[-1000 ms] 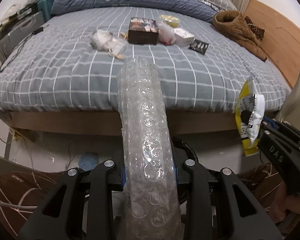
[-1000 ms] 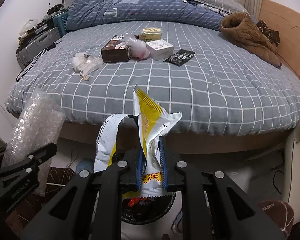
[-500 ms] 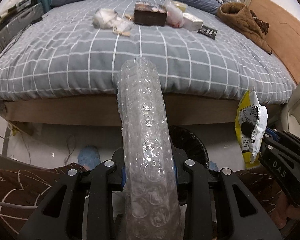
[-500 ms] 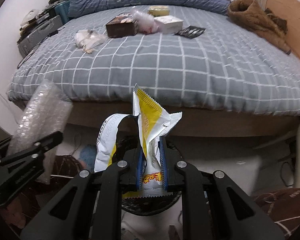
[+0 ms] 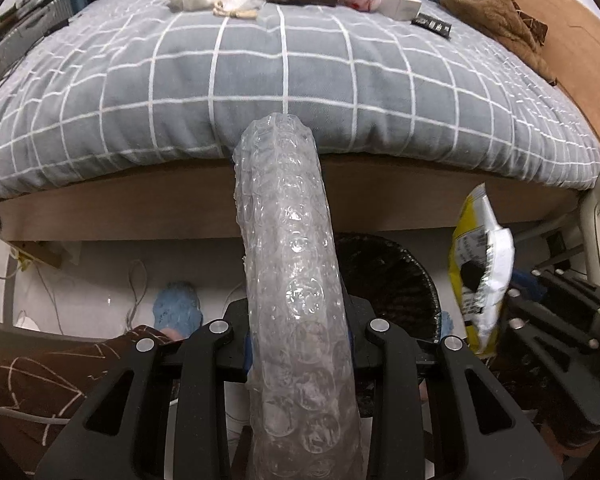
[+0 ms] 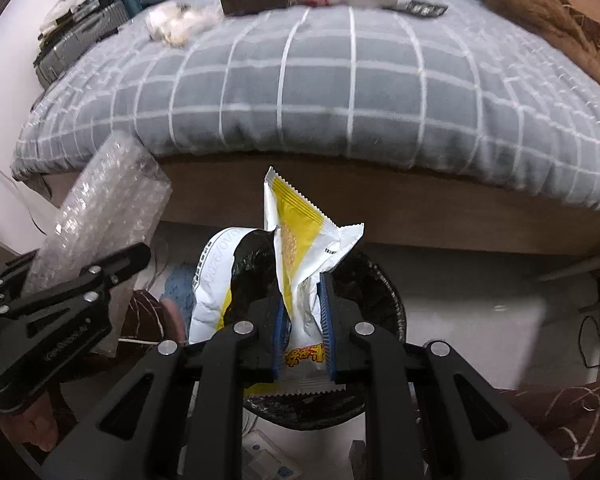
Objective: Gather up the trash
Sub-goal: 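Lower both tools with the bubble wrap and yellow wrapper over the black bin, then open the right tool to drop the yellow wrapper into the bin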
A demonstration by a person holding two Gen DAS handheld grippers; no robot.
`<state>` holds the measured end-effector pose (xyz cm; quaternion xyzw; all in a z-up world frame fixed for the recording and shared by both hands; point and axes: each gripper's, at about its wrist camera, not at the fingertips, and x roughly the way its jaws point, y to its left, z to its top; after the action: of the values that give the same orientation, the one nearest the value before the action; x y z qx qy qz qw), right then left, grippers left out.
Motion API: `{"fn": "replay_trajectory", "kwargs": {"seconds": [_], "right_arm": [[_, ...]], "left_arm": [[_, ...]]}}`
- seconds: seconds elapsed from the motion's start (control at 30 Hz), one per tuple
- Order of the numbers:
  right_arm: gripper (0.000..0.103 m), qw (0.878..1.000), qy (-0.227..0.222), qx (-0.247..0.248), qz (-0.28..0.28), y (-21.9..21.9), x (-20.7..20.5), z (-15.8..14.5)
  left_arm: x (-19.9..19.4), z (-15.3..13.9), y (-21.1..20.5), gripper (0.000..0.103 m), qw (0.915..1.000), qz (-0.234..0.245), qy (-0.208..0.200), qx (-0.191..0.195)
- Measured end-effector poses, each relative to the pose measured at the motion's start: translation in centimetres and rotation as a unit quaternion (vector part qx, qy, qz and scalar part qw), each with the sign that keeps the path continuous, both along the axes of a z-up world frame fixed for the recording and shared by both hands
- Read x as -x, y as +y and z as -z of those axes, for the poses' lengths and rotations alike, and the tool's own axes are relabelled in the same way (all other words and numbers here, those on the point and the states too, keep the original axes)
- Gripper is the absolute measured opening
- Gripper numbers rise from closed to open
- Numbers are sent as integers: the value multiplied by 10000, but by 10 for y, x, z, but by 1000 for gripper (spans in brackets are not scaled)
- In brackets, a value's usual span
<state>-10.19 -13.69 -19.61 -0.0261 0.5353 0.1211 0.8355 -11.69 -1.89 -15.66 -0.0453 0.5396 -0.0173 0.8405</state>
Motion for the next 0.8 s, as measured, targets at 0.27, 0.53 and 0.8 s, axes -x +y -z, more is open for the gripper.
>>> {"fn": "replay_trajectory", "kwargs": {"seconds": [0.27,0.53,0.8], "right_arm": [[18,9992,338,168,-114,15,-9,30],[55,9990,298,334,-83,24,-9,37],[72,9987,246,428,-151,36,-7,35]], "left_arm": [[-7,21,6,29,9998,0,182,-27],[0,31,32,29,9993,-271,255,-68],[8,33,46,29,9989,-372,285,-79]]}}
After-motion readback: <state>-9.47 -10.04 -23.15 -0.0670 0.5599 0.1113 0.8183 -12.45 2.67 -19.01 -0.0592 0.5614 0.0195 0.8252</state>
